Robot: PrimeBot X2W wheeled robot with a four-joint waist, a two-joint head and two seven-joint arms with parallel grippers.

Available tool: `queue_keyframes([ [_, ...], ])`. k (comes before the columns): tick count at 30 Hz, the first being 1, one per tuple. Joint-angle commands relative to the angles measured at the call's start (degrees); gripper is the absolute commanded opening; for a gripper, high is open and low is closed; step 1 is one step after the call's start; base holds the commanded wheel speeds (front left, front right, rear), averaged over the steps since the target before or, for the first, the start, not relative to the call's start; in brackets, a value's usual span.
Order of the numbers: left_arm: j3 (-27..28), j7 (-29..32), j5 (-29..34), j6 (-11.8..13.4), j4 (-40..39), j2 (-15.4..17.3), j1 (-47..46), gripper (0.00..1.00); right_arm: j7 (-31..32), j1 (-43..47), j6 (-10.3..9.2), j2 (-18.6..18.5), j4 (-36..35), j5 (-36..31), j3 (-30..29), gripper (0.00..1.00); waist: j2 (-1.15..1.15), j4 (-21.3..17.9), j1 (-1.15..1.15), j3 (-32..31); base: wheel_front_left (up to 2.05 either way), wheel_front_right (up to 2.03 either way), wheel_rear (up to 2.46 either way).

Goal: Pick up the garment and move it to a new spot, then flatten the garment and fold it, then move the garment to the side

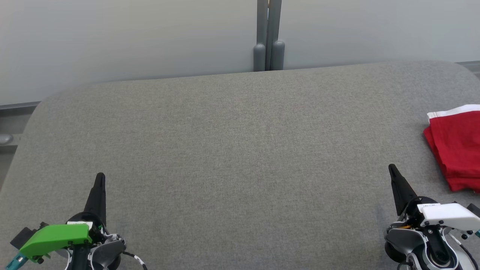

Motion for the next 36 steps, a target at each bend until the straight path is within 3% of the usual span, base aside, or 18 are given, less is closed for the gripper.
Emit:
queue_keyframes([
  [1, 0.3, 0.2, 0.2, -0.2, 0.0, 0.0, -0.7, 0.0, 0.3, -0.6, 0.03, -0.3, -0.2, 0.4, 0.0, 0.0, 0.0, 0.0, 0.0, 0.0, 0.0, 0.0, 0.0],
  [36, 0.3, 0.2, 0.2, -0.2, -0.1, 0.0, -0.7, 0.0, 0.3, -0.6, 0.03, -0.3, -0.2, 0.4, 0.0, 0.0, 0.0, 0.0, 0.0, 0.0, 0.0, 0.0, 0.0],
])
